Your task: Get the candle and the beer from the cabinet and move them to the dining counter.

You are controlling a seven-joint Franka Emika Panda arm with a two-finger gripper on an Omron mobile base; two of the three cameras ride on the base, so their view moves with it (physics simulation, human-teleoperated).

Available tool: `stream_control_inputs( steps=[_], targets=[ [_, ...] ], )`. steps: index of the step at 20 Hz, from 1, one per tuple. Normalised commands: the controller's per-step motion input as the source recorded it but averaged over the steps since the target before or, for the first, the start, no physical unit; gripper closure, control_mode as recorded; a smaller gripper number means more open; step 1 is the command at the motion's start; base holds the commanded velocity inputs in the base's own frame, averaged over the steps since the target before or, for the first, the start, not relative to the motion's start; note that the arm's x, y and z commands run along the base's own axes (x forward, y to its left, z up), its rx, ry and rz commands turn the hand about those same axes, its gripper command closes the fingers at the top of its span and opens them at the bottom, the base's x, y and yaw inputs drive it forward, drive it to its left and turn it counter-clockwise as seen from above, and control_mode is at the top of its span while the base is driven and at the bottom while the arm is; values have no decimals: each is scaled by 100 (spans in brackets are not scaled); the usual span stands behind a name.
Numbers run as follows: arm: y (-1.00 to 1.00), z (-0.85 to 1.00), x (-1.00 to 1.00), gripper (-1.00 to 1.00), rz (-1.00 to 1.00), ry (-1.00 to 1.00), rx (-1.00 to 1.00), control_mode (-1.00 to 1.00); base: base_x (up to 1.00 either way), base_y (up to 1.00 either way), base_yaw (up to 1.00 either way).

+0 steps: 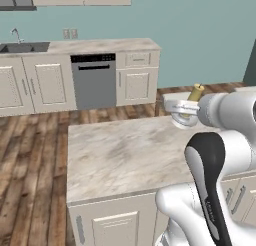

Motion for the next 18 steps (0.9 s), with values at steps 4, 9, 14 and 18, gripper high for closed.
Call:
stream_control_inputs(
  steps=[4,9,14,18],
  targets=[
    [18,-24,7,100,-13,6,-12,-100,0,0,0],
    [39,-38,32,100,-29,7,-12,-100,0,0,0],
    [4,-49,34,100,-26,0,2,-100,0,0,0],
    [-8,-49,48,100,-25,11,1,-100,0,0,0]
  ],
)
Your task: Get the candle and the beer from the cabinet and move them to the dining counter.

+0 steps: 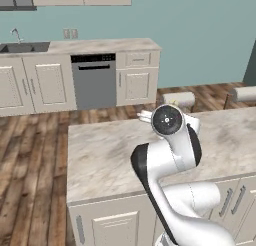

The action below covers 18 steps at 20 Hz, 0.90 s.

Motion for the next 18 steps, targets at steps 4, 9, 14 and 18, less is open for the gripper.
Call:
stream_control_inputs(
  steps=[4,9,14,18],
  targets=[
    [-11,-27,55,100,-19,19,0,-100,0,0,0],
    [-10,-26,51,100,-4,13,0,-100,0,0,0],
    [-5,-64,25,100,-2,-1,0,-100,0,0,0],
    [-8,-66,12,100,-1,-9,0,-100,0,0,0]
  ],
)
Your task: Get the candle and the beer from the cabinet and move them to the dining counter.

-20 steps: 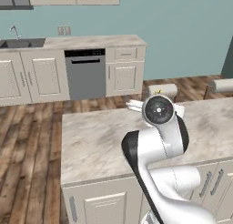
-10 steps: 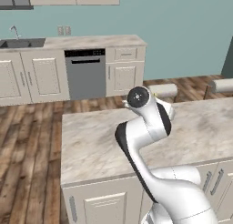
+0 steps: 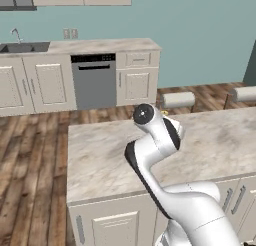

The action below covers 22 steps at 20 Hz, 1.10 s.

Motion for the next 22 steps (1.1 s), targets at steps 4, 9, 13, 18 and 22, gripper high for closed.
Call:
stream_control_inputs(
  steps=[4,9,13,18,22],
  targets=[
    [-27,-38,29,100,-1,-4,0,-100,0,0,0],
    [-17,-30,29,100,-5,0,-4,-100,0,0,0],
    [-6,-20,34,100,-7,5,-2,-100,0,0,0],
    [-1,-23,28,100,-7,2,-3,-100,0,0,0],
    [0,-29,27,100,-8,0,-4,-100,0,0,0]
  ],
)
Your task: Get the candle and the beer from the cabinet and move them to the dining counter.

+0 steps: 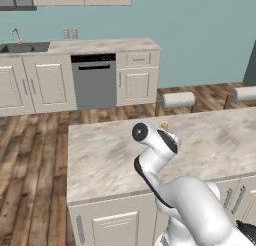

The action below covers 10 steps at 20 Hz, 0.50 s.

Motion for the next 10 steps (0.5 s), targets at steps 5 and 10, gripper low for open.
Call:
stream_control_inputs(
  steps=[5,10],
  targets=[
    [1,-38,9,100,-11,0,-4,-100,0,0,0],
    [0,-34,16,100,-11,0,0,-100,0,0,0]
  ],
)
